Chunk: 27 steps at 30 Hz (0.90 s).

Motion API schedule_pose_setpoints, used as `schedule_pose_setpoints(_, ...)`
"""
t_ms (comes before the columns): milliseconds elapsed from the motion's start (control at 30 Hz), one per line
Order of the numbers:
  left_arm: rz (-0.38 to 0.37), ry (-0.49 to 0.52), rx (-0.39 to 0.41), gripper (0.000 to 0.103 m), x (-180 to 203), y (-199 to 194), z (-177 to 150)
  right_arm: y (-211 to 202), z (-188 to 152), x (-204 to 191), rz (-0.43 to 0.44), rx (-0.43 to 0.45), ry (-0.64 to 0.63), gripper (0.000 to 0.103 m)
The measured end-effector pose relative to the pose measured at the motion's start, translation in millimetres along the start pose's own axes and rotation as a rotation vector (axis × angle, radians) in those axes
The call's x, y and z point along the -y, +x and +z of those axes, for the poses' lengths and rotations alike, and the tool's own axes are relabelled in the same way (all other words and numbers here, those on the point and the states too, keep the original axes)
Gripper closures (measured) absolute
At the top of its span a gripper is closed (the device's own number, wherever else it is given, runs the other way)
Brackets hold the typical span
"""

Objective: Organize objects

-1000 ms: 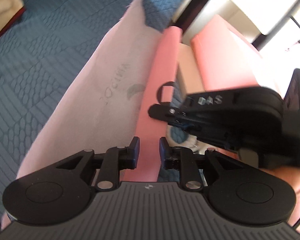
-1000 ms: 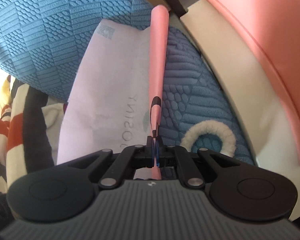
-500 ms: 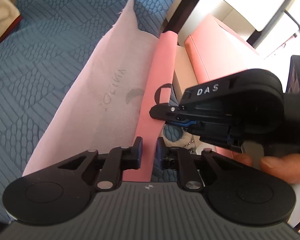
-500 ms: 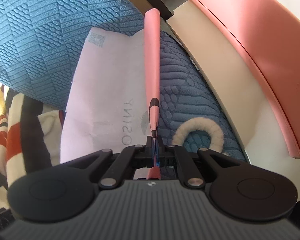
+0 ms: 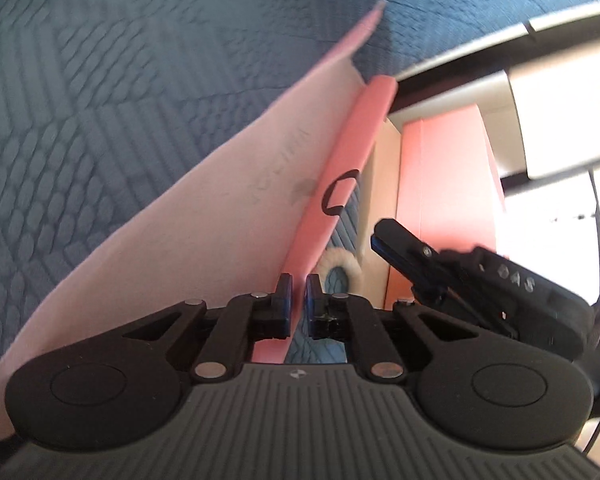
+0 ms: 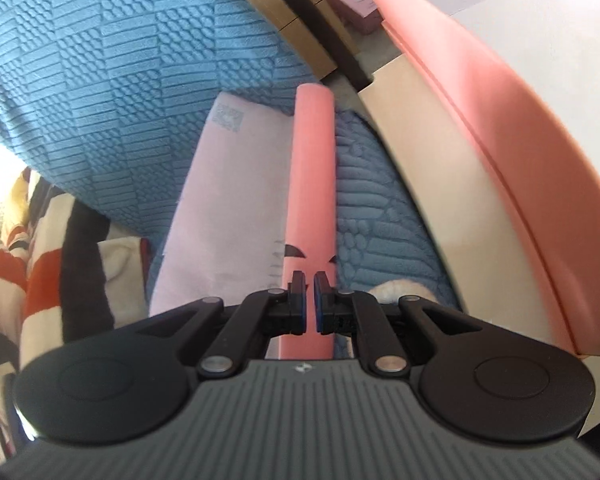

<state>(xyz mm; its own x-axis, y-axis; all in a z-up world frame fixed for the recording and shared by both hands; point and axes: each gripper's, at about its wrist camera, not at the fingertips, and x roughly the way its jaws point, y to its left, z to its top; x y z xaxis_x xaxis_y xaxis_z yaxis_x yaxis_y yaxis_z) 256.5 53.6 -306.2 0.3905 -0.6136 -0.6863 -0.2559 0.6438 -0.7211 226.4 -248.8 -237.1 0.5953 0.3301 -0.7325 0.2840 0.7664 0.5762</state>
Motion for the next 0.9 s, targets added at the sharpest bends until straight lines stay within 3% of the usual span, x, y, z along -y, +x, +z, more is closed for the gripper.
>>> schedule_pose_setpoints(133, 0.032, -0.021, 0.011, 0.095, -3, 3, 5, 11, -8, -6, 0.010, -0.043, -0.034, 0.094)
schedule_pose_setpoints(233, 0.096, -0.014, 0.030, 0.095, -4, 5, 8, 17, -14, -9, 0.020, -0.069, -0.035, 0.094)
schedule_pose_setpoints(333, 0.103, -0.032, 0.025, 0.095, -7, 10, 9, 20, -20, -15, 0.020, -0.090, -0.044, 0.094)
schedule_pose_setpoints(567, 0.131, 0.019, 0.027, 0.094, 0, 10, 12, 41, -31, -20, -0.046, -0.150, -0.068, 0.098)
schedule_pose_setpoints(667, 0.165, 0.052, 0.063, 0.094, 5, 1, 14, 43, -33, -21, -0.056, -0.156, -0.087, 0.100)
schedule_pose_setpoints(800, 0.089, 0.060, 0.116, 0.094, 11, -20, 17, 43, -32, -19, -0.044, -0.161, -0.080, 0.101)
schedule_pose_setpoints(900, 0.094, 0.075, 0.098, 0.094, 15, -15, 16, 43, -30, -12, -0.029, -0.169, -0.039, 0.102)
